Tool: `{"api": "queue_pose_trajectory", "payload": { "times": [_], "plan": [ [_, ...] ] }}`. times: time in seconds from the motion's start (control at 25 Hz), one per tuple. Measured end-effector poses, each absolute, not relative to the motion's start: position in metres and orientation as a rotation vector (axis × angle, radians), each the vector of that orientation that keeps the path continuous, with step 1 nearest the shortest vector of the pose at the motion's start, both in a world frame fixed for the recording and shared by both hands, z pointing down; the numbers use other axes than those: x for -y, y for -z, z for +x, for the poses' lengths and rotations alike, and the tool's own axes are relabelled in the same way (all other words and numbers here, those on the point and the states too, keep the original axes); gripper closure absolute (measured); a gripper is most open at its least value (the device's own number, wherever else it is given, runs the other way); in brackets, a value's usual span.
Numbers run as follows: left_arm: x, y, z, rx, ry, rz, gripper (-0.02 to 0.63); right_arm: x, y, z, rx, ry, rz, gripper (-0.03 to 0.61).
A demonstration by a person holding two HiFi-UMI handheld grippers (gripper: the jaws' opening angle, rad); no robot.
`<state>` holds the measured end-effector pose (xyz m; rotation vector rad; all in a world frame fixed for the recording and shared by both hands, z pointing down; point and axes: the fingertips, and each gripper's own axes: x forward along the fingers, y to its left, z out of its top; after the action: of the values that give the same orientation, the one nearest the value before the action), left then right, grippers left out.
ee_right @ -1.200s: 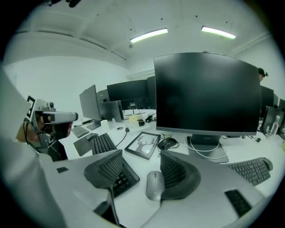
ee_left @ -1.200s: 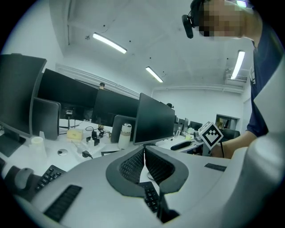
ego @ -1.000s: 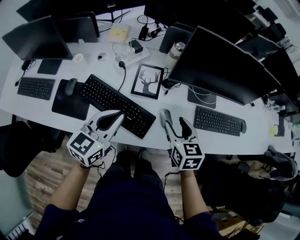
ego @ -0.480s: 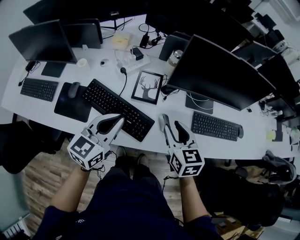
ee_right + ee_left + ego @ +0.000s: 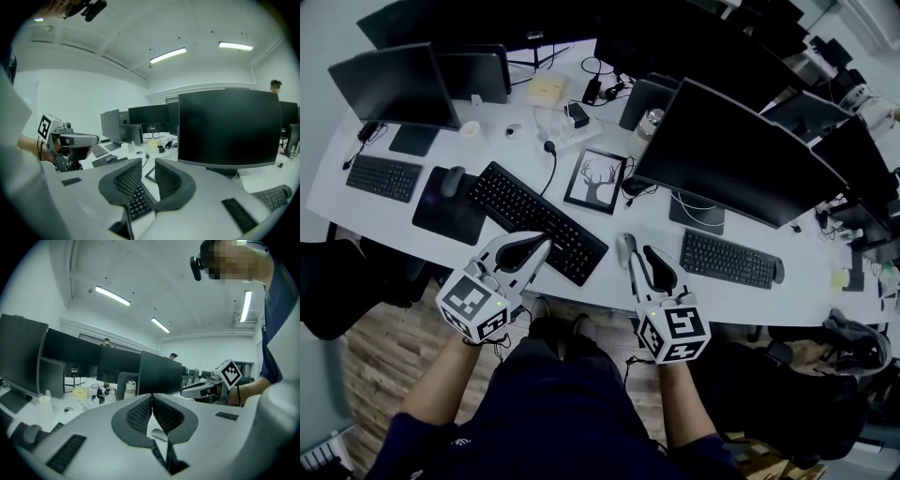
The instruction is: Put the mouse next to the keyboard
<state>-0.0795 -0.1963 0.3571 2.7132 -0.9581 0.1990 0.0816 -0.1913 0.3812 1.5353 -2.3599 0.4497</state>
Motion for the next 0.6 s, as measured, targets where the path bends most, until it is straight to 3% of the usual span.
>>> {"api": "queue_pose_trajectory", "payload": {
  "times": [0.6],
  "plan": [
    [0.185, -0.347, -0.069, 0.991, -0.172, 2.713, 0.578, 0.183, -0.36, 0.091, 2.404, -0.412, 1.562, 0.568]
  ]
}}
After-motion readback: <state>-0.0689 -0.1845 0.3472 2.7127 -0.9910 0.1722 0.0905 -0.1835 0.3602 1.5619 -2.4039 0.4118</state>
